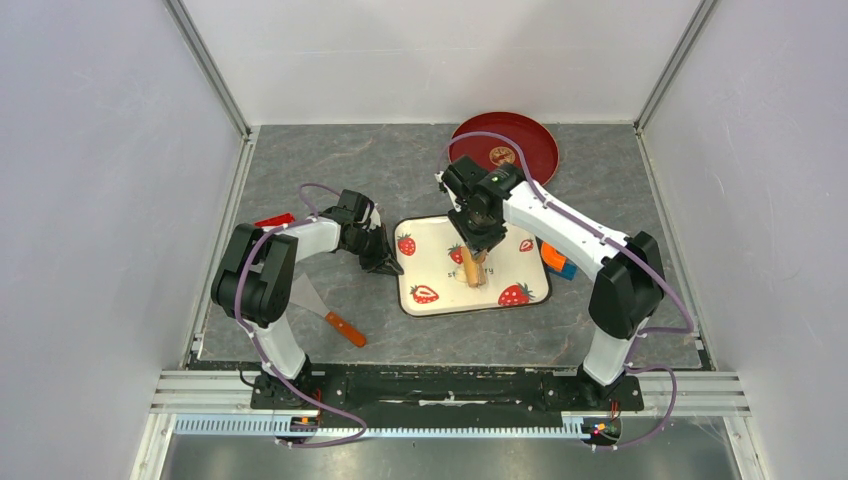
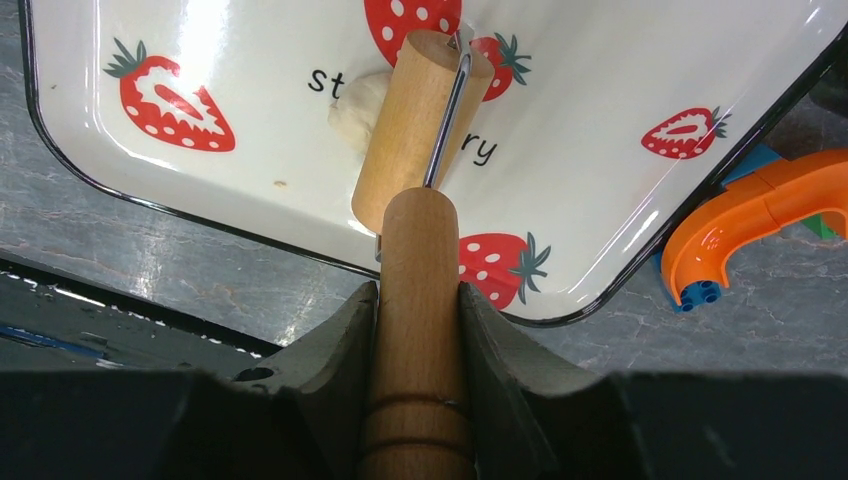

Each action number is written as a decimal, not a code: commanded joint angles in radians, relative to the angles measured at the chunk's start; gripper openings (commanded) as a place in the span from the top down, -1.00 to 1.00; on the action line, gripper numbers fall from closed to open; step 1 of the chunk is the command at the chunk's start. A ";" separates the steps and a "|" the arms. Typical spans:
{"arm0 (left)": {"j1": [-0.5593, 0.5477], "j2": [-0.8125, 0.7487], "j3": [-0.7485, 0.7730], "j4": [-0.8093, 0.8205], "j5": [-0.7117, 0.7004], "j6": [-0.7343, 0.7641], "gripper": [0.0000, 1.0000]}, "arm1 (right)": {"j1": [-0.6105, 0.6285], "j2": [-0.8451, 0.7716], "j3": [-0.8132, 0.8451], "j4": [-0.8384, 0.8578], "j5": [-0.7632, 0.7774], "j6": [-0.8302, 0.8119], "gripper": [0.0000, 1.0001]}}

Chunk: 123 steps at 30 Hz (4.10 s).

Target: Roll out the dumpling wrappers from the dough

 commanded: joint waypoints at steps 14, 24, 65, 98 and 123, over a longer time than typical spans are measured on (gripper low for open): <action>-0.040 0.081 -0.027 -0.037 -0.130 0.030 0.96 | 0.046 0.079 -0.081 0.120 -0.240 0.045 1.00; -0.043 0.085 -0.020 -0.040 -0.131 0.031 0.95 | 0.050 0.083 -0.122 0.147 -0.259 0.045 1.00; -0.054 0.096 -0.006 -0.047 -0.131 0.035 0.95 | 0.103 0.145 -0.124 0.220 -0.342 0.073 1.00; -0.055 0.097 -0.003 -0.048 -0.130 0.036 0.96 | 0.112 0.179 -0.115 0.269 -0.428 0.074 1.00; -0.059 0.094 0.001 -0.056 -0.135 0.038 0.95 | 0.109 0.178 -0.107 0.240 -0.334 0.076 1.00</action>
